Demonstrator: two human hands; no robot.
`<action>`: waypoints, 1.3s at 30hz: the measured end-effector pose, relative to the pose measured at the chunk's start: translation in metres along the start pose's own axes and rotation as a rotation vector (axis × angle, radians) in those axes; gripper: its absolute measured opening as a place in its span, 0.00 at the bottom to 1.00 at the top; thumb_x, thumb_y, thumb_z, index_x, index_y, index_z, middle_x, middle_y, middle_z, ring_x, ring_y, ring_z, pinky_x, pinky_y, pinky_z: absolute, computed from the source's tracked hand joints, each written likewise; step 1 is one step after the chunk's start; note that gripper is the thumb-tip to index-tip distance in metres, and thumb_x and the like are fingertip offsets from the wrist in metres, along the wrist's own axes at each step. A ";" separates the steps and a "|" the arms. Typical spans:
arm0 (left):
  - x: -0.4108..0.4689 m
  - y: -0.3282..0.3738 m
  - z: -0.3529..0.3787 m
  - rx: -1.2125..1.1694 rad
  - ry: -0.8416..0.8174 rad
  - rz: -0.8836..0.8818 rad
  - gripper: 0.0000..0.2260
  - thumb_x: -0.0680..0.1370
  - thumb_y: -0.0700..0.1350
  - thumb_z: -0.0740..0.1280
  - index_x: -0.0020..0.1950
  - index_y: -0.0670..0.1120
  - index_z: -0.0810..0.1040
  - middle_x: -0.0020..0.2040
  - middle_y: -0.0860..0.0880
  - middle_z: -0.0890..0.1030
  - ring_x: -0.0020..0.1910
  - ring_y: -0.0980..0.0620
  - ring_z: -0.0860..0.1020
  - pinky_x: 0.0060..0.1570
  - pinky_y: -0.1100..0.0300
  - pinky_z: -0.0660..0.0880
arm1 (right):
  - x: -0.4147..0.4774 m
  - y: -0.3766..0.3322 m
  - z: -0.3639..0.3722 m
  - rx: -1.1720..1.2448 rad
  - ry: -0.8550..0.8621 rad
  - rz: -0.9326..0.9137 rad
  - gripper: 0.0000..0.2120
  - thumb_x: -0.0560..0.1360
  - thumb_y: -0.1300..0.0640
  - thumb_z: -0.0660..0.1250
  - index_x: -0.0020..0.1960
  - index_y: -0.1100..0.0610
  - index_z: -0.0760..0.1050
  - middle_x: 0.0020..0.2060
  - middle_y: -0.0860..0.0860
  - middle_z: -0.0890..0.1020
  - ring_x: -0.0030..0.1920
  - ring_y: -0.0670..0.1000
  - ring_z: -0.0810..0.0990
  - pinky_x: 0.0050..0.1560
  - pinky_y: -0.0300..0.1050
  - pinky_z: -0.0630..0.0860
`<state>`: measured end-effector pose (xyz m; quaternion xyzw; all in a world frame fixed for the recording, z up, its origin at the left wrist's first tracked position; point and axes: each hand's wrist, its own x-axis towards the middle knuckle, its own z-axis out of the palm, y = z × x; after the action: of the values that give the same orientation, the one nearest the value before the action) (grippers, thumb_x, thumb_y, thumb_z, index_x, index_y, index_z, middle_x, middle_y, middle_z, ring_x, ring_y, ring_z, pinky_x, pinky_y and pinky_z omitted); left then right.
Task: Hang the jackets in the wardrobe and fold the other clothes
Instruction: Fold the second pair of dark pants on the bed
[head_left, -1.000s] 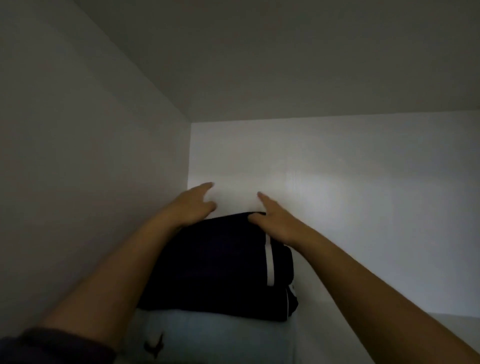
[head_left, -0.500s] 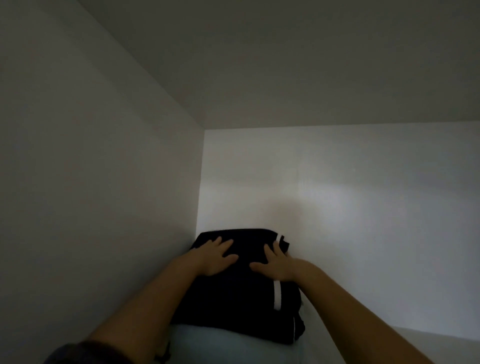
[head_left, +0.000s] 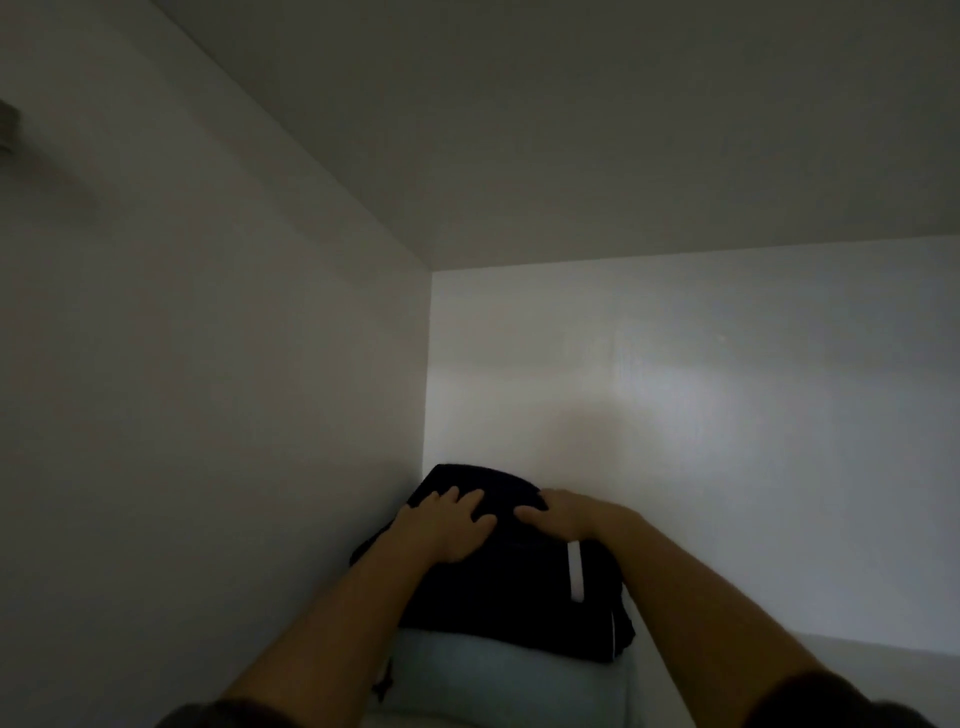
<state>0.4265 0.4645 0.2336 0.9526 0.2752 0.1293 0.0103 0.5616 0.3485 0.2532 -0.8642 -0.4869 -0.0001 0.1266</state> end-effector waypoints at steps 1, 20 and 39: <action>-0.001 -0.001 0.002 -0.005 -0.013 -0.007 0.28 0.81 0.62 0.46 0.78 0.54 0.46 0.78 0.46 0.47 0.77 0.42 0.50 0.74 0.43 0.50 | 0.001 0.000 -0.005 -0.066 0.043 0.024 0.34 0.78 0.34 0.51 0.76 0.53 0.57 0.74 0.55 0.63 0.72 0.57 0.64 0.72 0.60 0.57; 0.059 0.008 -0.003 0.039 -0.174 0.016 0.32 0.78 0.67 0.47 0.77 0.56 0.39 0.78 0.45 0.43 0.76 0.40 0.44 0.72 0.43 0.46 | -0.014 0.020 0.012 0.894 0.069 0.214 0.27 0.81 0.51 0.59 0.75 0.60 0.57 0.70 0.60 0.68 0.67 0.58 0.70 0.61 0.42 0.68; -0.165 0.069 -0.054 -0.194 0.112 0.304 0.17 0.80 0.53 0.58 0.64 0.44 0.69 0.61 0.44 0.76 0.54 0.47 0.75 0.52 0.57 0.72 | -0.253 -0.051 -0.011 0.075 0.565 0.029 0.23 0.80 0.47 0.58 0.73 0.53 0.61 0.67 0.55 0.72 0.62 0.56 0.73 0.56 0.45 0.70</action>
<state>0.3145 0.3157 0.2522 0.9690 0.1147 0.2082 0.0670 0.3873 0.1578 0.2439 -0.8314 -0.4198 -0.2211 0.2894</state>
